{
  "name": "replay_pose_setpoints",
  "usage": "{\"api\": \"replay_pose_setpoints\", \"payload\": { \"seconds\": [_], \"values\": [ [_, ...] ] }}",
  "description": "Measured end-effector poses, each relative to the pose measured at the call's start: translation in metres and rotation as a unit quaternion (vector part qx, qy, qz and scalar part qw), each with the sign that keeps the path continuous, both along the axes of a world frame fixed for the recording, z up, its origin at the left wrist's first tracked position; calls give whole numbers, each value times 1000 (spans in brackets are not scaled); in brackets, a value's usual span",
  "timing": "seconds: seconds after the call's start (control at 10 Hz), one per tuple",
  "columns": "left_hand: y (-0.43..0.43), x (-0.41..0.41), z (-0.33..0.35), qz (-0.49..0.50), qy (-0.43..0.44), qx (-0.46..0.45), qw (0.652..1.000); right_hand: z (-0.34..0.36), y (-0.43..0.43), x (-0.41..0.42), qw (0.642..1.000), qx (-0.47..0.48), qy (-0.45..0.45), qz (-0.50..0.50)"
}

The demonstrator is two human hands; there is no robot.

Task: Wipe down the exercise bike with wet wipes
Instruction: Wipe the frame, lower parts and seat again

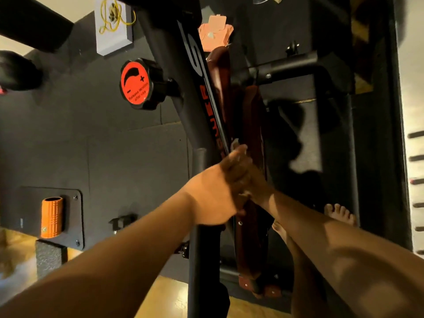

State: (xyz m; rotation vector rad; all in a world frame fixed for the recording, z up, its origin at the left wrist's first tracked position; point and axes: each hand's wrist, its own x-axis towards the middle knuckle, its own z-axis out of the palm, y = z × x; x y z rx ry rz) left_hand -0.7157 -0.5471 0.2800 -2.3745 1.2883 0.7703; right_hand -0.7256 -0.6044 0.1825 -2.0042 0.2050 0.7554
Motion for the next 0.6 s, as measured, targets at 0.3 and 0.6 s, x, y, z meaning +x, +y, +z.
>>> {"api": "replay_pose_setpoints", "payload": {
  "seconds": [0.3, 0.6],
  "values": [
    [31, 49, 12, 27, -21, 137, 990, -12, 23, 142, 972, 216, -88, 0],
    [34, 49, 7, 25, -21, 136, 990, -26, -22, -24, 987, 151, -52, 0]
  ]
}}
